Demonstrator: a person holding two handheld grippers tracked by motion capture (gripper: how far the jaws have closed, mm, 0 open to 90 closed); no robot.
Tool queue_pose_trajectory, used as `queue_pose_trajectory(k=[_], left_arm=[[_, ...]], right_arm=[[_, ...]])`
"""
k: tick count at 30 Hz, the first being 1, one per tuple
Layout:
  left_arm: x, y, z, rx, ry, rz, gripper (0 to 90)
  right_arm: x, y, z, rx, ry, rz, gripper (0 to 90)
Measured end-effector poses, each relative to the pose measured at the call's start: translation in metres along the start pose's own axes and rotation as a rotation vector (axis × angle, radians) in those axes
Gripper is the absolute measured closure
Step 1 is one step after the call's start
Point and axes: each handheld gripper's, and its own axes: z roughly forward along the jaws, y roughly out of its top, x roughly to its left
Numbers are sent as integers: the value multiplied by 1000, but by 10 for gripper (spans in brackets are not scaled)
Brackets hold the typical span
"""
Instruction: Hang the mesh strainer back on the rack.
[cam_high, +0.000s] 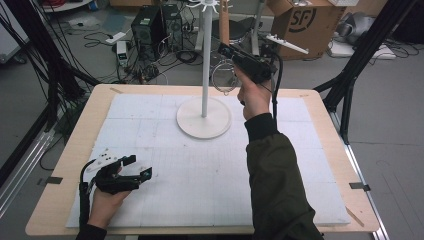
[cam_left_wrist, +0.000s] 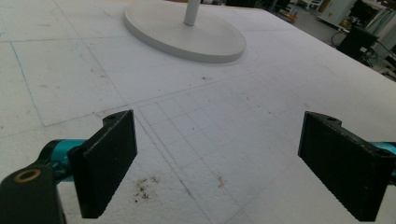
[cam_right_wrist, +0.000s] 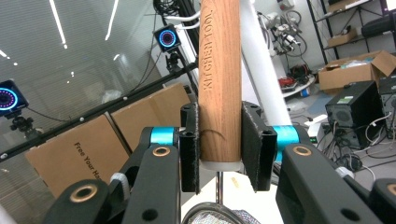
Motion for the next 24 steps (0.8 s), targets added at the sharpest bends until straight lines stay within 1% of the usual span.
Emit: queue_pose_trajectory(k=[2,5,6,8,9,14,17,24], left_arm=[[0,0,0,-1,-1,0,123],[-1,0,-1,2,-3,8,123],[-1,0,0,3,-4,11,123],[-1,0,0,4,-5,6,123],[-1,0,0,4,-5,7,123],[-2,1,-1,0,-3,8,123],[-3,1,0,1,-6,9,123],[-2,1,-1,-5,-6,4,123]], right_arm=[[4,0,-2,-5,-1,-11,711],[8,0,-5,-9,3,-8,711],[9,-1,-6,-13,1,-15,711],[11,-3,-8,-10,6,-16,711],[13,-5,-8,-7,0,-17,711],[12,-11,-8,8,-4,-11,711],[15,-11,-8,0,0,-18,711],[12,-12,-3,17,-23,-12,711]])
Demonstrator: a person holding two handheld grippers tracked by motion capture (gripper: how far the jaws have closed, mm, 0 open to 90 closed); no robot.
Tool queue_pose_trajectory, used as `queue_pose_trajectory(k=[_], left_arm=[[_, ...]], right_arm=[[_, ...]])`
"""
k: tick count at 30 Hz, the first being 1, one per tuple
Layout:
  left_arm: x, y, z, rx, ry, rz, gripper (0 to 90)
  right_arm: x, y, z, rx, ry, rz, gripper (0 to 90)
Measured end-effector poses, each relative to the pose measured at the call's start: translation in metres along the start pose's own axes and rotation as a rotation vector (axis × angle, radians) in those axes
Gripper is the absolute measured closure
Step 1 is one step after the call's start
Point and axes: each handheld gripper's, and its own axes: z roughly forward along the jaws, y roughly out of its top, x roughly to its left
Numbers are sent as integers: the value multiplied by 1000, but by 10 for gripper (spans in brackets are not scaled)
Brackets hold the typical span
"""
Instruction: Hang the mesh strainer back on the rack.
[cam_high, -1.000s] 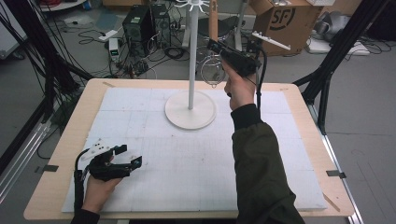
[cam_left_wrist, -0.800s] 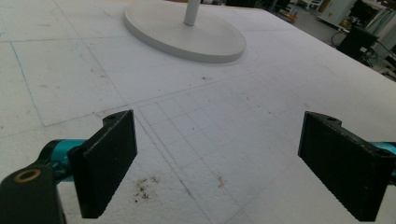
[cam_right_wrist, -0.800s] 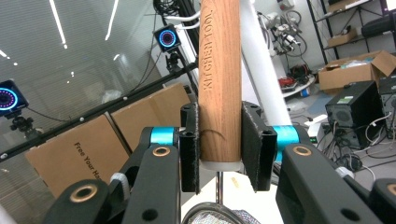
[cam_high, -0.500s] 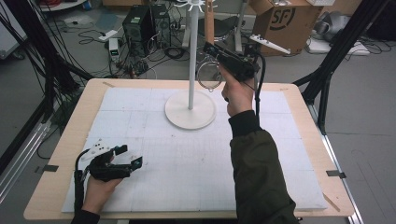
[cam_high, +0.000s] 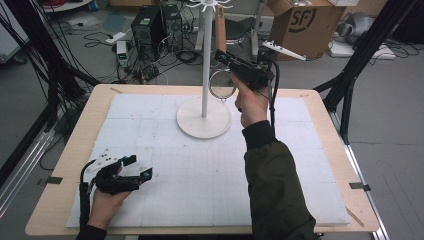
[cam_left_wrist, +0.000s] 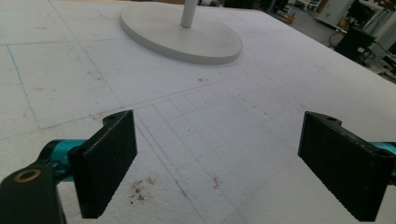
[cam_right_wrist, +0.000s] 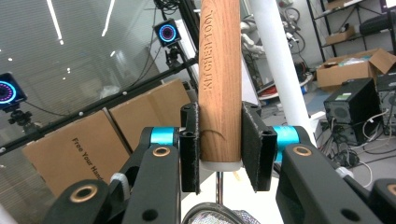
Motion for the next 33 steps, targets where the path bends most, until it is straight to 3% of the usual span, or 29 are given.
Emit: queue_pose_trajectory(k=[8,14,22,27,30,33], left_arm=[[0,0,0,2,-1,0,123],[1,0,0,-1,1,-3,123],[0,0,0,0,-3,-1,123],[0,0,0,-2,-1,0,123],[0,0,0,2,-2,1,123],[0,0,0,0,-2,0,123]], right_arm=[[-2,2,10,8,-12,-3,711],[-9,-1,18,19,-47,2,710],[-11,-4,22,22,-42,3,697],[-15,-2,19,1,-85,43,467],[-15,-1,15,2,-104,44,419],[-13,0,12,5,-125,15,369]])
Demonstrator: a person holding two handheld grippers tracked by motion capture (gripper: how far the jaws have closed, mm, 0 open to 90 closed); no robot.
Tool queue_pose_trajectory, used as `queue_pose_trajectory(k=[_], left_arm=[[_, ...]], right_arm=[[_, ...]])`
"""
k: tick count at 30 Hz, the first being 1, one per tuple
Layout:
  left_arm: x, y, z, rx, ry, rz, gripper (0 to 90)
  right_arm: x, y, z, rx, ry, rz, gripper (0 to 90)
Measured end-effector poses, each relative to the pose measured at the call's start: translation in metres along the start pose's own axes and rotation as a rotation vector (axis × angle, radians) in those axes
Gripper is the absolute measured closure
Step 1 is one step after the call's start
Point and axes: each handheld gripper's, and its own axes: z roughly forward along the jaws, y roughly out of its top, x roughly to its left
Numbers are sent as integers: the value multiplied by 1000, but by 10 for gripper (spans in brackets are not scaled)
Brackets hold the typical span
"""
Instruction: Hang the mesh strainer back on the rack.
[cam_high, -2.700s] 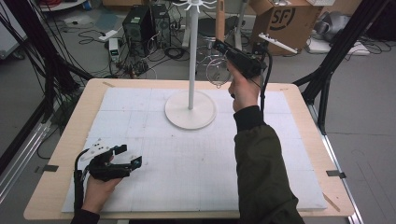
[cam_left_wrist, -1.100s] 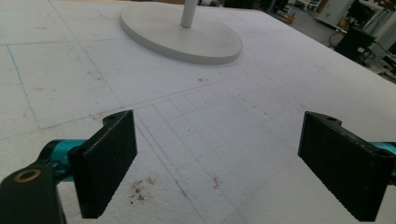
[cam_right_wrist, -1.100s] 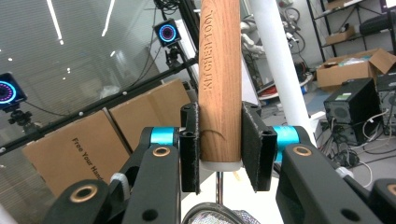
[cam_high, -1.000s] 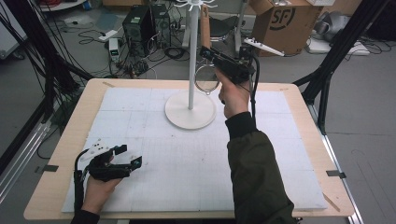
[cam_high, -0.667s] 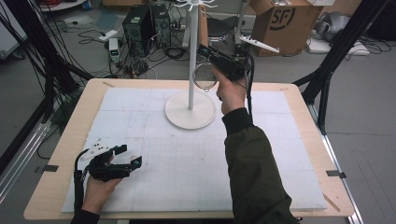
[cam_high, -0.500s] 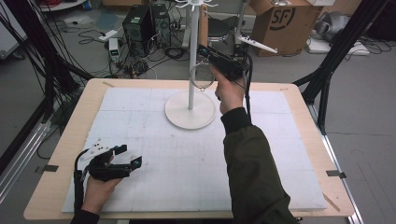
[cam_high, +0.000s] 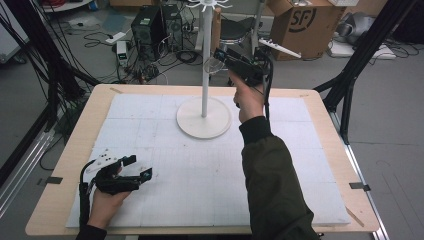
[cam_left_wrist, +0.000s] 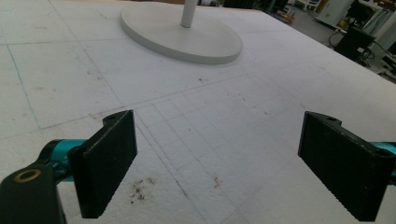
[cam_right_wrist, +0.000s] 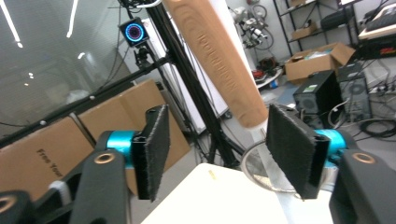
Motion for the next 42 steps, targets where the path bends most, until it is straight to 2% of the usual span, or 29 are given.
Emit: queue_pose_trajectory(k=[3,9,13,15,18,21,23,28,31,33,37,42], left_arm=[[0,0,0,-1,-1,2,123],[-1,0,1,4,2,8,123],[0,0,0,5,2,7,123],[0,0,0,4,4,4,123],[1,0,0,6,4,5,123],[1,0,0,6,3,5,123],[1,0,0,6,3,4,123],[1,0,0,7,3,5,123],[0,0,0,6,3,6,123],[0,0,0,6,2,7,123],[-1,0,-1,6,3,11,123],[-4,0,0,11,4,17,123]], right_arm=[[0,-1,-1,14,4,-9,354],[3,-1,-3,11,-31,-41,364],[2,-1,-3,-2,-35,-41,423],[3,0,-4,-25,-38,-53,467],[5,2,-6,-41,-35,-77,620],[8,3,-7,-61,-12,-98,762],[9,3,-6,-66,-2,-105,816],[7,3,-5,-52,-3,-102,816],[9,3,-7,-49,-5,-116,886],[10,3,-9,-45,-2,-117,895],[12,1,-16,-45,-2,-119,896],[7,-5,-30,-46,-5,-112,895]])
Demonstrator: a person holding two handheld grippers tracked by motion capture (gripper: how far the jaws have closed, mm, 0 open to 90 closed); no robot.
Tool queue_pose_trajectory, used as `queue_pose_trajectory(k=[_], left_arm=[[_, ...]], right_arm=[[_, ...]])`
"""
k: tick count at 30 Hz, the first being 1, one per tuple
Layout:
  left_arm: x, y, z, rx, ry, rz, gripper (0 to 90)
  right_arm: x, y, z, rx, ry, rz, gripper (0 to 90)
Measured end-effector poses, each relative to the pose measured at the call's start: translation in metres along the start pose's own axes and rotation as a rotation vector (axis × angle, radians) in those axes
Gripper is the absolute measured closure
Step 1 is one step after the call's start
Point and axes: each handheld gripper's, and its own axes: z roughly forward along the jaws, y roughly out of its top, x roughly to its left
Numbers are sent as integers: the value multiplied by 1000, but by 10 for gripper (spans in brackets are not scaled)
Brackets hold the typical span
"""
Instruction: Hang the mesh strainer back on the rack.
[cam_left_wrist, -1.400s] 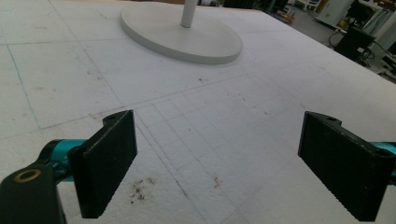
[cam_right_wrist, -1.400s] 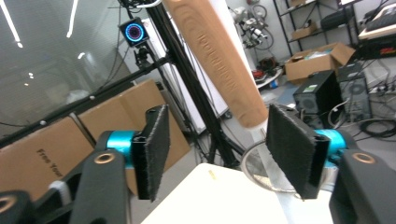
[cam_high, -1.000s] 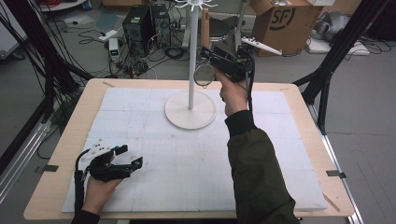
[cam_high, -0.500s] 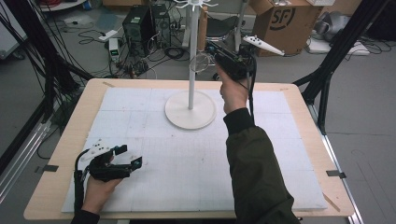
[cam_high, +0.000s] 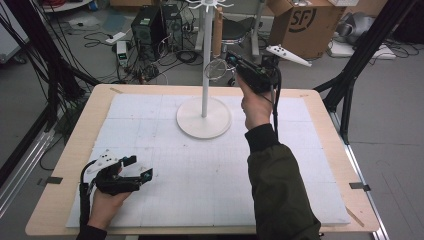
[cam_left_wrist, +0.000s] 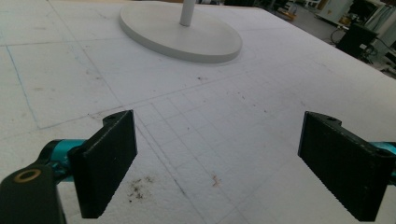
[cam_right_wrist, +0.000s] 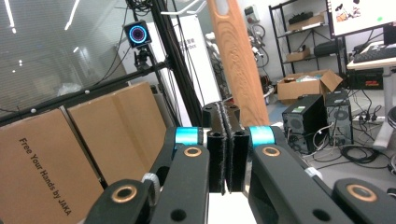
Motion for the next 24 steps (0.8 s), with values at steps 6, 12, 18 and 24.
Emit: queue_pose_trajectory(k=[6,12,18,24], left_arm=[[-1,0,1,2,-1,7,123],[-3,1,1,2,-1,11,123],[-5,1,2,6,-1,15,123],[-5,1,1,-1,-4,15,123]], right_arm=[[-6,-5,-19,7,-2,2,895],[-9,-16,-34,21,-12,-15,651],[-12,-23,-45,60,-30,-12,456],[-11,-28,-56,70,-29,-9,345]])
